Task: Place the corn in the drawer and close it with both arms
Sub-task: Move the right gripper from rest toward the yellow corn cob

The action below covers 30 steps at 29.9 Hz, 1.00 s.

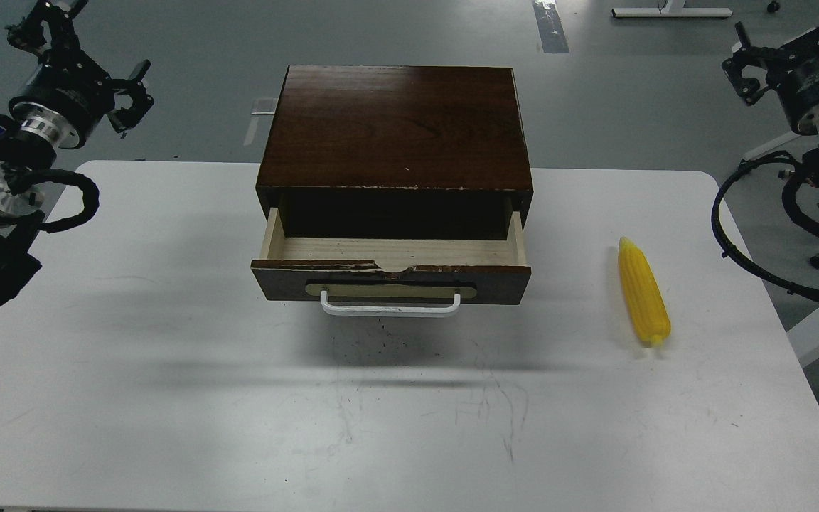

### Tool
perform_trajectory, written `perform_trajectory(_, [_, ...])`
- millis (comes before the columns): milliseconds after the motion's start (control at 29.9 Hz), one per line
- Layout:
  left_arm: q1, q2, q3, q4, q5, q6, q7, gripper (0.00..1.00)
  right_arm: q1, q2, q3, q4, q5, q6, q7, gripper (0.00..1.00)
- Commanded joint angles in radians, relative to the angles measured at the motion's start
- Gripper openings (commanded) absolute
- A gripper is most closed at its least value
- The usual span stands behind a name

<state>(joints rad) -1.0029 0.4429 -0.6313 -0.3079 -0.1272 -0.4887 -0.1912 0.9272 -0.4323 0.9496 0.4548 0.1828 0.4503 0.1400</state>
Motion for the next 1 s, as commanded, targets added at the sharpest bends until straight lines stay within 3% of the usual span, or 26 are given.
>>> perform_trajectory(0, [0.001,0.005,0.001,0.003,-0.002,0.0,-0.004,0.98,-0.007,0.0,-0.023,0.015,0.0,0.002,0.003,1.0])
perform_trajectory(267, [0.01,0.005,-0.013,0.015,-0.012,0.0,-0.013,0.98,-0.004,-0.006,-0.07,0.021,-0.002,-0.005,0.001,1.0])
perform_trajectory(301, [0.01,0.007,-0.016,0.019,-0.02,0.0,-0.025,0.98,-0.002,-0.009,-0.084,0.022,-0.002,-0.005,0.003,1.0])
perform_trajectory(367, [0.012,0.011,-0.019,0.036,-0.084,0.0,-0.104,0.98,0.01,-0.049,-0.133,0.042,-0.011,-0.005,0.003,1.0])
perform_trajectory(434, [0.013,0.013,-0.018,0.039,-0.094,0.0,-0.125,0.98,0.024,-0.1,-0.172,0.099,-0.017,-0.008,0.003,1.0])
perform_trajectory(635, [0.032,0.014,-0.007,0.039,-0.092,0.0,-0.12,0.98,0.14,-0.307,-0.38,0.28,-0.078,-0.057,-0.002,1.0])
perform_trajectory(868, [0.041,0.014,0.013,0.039,-0.089,0.0,-0.12,0.98,0.36,-0.353,-0.643,0.317,-0.347,-0.064,-0.026,1.0])
perform_trajectory(969, [0.047,0.014,0.036,0.038,-0.088,0.0,-0.12,0.98,0.424,-0.35,-0.713,0.341,-0.427,-0.065,-0.069,1.0])
